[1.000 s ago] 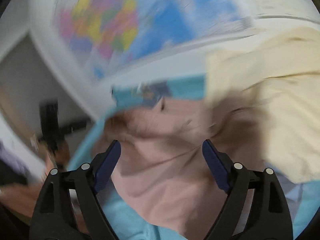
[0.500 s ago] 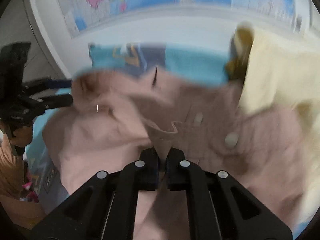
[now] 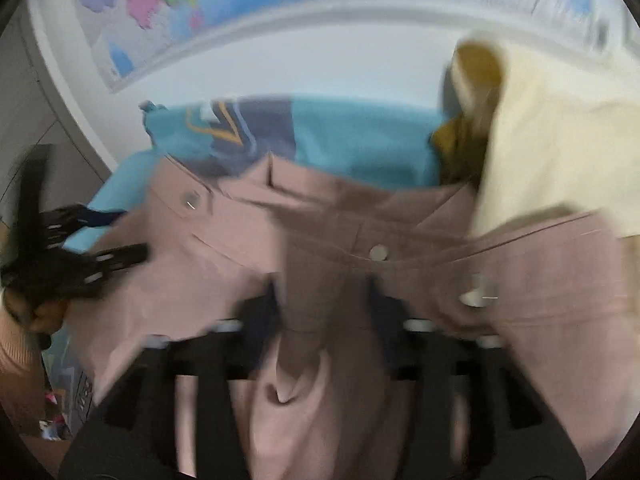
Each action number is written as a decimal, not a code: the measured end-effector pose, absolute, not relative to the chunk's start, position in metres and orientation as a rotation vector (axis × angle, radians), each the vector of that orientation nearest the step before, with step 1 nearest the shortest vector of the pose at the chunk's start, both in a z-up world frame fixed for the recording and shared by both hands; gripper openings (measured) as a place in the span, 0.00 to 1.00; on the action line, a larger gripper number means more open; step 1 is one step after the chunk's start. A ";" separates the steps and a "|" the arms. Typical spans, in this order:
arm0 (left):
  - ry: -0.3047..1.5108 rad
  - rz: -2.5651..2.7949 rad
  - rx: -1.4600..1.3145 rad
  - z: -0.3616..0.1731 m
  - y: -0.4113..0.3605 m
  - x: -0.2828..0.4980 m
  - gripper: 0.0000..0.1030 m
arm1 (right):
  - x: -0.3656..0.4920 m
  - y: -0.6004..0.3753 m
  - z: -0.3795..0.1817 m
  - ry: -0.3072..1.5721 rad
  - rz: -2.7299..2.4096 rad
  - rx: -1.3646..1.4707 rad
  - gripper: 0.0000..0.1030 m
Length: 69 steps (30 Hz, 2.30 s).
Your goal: Fold large clothes
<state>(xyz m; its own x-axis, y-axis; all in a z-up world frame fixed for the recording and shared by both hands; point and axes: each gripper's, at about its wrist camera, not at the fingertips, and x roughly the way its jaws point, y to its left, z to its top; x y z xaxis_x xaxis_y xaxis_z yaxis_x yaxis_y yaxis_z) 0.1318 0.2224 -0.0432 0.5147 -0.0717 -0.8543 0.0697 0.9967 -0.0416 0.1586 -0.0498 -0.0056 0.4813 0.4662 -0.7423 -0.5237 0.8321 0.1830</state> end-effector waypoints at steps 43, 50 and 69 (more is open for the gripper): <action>0.833 -0.135 -0.199 -0.019 0.280 -0.050 0.69 | -0.026 -0.247 -0.009 0.888 0.488 0.245 0.39; 0.799 -0.313 -0.052 0.006 0.215 -0.012 0.77 | -0.004 -0.150 0.023 0.817 0.664 0.077 0.67; 0.821 -0.257 -0.122 -0.005 0.198 0.059 0.02 | 0.047 -0.078 0.025 0.699 0.591 -0.029 0.05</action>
<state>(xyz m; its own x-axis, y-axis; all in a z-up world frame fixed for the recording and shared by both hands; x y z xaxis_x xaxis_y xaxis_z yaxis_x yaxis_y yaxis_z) 0.0586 0.1984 -0.0052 0.6526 -0.2728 -0.7069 0.1787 0.9620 -0.2062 0.0473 -0.0775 0.0246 0.6093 0.5024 -0.6135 -0.5216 0.8367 0.1672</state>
